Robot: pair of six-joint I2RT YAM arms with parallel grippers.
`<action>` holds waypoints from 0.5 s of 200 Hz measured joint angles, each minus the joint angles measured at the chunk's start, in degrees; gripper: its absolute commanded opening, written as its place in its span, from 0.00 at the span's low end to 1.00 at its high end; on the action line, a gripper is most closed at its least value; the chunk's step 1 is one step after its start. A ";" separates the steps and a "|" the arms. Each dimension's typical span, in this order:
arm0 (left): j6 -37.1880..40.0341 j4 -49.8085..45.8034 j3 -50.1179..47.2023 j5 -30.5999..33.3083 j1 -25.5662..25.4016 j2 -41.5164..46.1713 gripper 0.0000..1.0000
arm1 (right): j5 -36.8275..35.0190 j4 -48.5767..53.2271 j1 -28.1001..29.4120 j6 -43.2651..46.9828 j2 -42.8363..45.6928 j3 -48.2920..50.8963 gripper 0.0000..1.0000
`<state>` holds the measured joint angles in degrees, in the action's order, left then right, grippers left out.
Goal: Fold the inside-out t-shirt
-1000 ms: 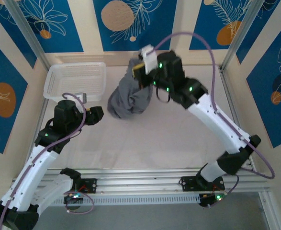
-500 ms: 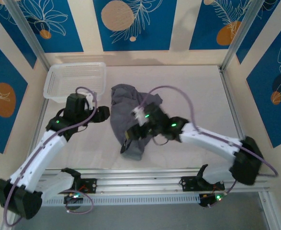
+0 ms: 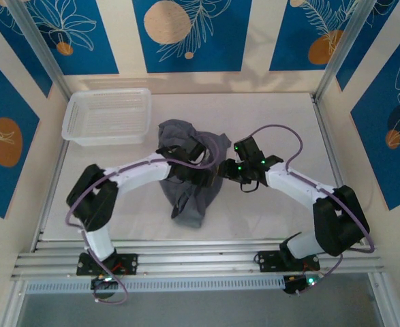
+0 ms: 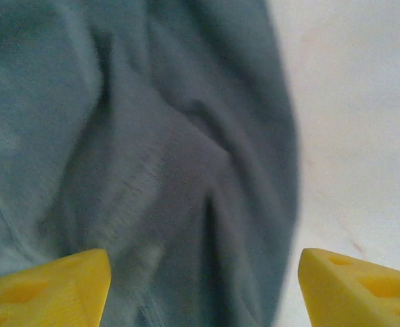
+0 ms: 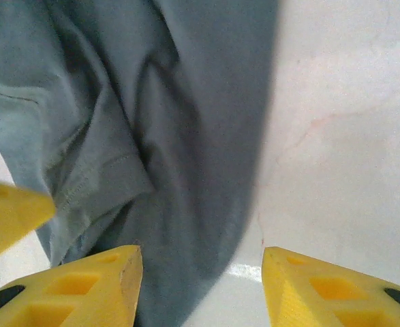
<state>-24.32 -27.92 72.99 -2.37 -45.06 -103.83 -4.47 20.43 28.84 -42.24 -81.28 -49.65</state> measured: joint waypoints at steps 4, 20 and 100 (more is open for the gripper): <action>-0.28 0.07 0.11 0.70 0.04 -0.79 0.64 | 0.00 0.00 0.00 -0.13 0.00 0.00 0.50; -0.48 0.24 0.35 2.69 0.20 -3.41 0.49 | 0.07 -0.11 0.00 -0.20 0.09 0.00 0.50; -5.31 4.63 -7.06 -5.97 6.05 5.90 0.00 | 1.05 -0.50 2.10 0.11 -7.41 -4.15 0.58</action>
<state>-29.63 -23.29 65.93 -8.34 -39.00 -97.93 -3.42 19.92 30.94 -42.13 -88.68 -53.80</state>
